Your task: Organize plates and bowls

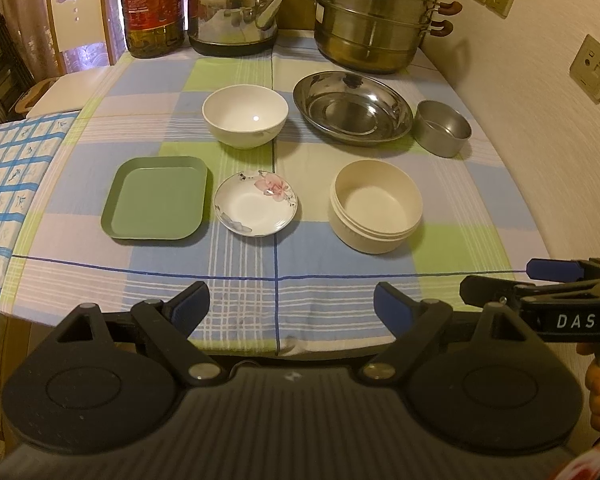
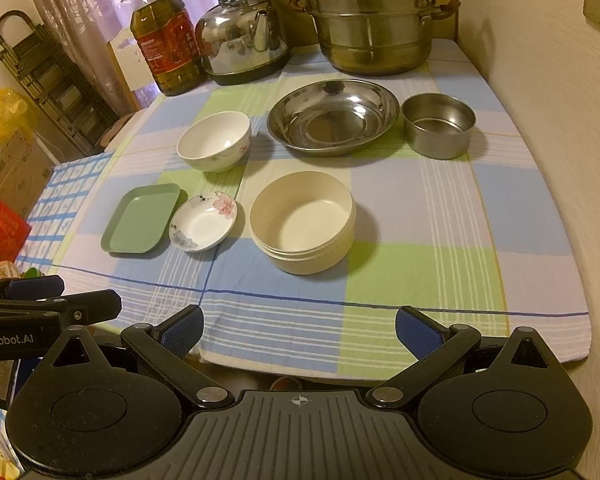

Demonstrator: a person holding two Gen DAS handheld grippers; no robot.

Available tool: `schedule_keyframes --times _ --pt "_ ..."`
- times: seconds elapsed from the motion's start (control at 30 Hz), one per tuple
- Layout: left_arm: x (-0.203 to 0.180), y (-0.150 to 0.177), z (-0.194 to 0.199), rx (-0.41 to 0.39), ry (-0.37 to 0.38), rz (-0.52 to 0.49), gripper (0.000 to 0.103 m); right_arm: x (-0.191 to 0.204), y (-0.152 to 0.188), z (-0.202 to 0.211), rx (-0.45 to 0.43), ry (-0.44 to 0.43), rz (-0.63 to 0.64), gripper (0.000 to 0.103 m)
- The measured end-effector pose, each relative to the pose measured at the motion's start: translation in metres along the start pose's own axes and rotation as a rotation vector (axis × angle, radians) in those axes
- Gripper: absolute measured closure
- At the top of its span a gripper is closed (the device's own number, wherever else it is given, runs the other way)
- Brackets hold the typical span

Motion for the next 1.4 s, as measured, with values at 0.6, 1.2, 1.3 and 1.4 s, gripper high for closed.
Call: schedule_keyframes --times 0.6,1.2,1.3,1.4 --pt "0.021 -0.013 -0.010 0.016 -0.005 0.038 0.015 0.010 -0.014 -0.015 0.019 -0.014 0.011 0.001" --pt "0.063 -0.036 -0.021 0.024 -0.053 0.092 0.017 0.038 -0.046 -0.047 0.037 -0.080 0.041 0.001" --pt "0.074 -0.039 -0.024 0.020 -0.068 0.100 0.017 0.046 -0.052 -0.053 0.037 -0.097 0.054 0.001" --pt "0.087 -0.044 -0.027 0.016 -0.081 0.116 0.019 0.056 -0.058 -0.061 0.036 -0.113 0.069 0.001"
Point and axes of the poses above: each gripper's, at about its wrist camera, not at the fingertips, and z roughly against the way its jaws point, x to its left, y to its underside, the point moved 7 cm from there along -z, roughly the way its jaws point, and after that the axes turned 8 degrees about x, right-handed, at the moved point
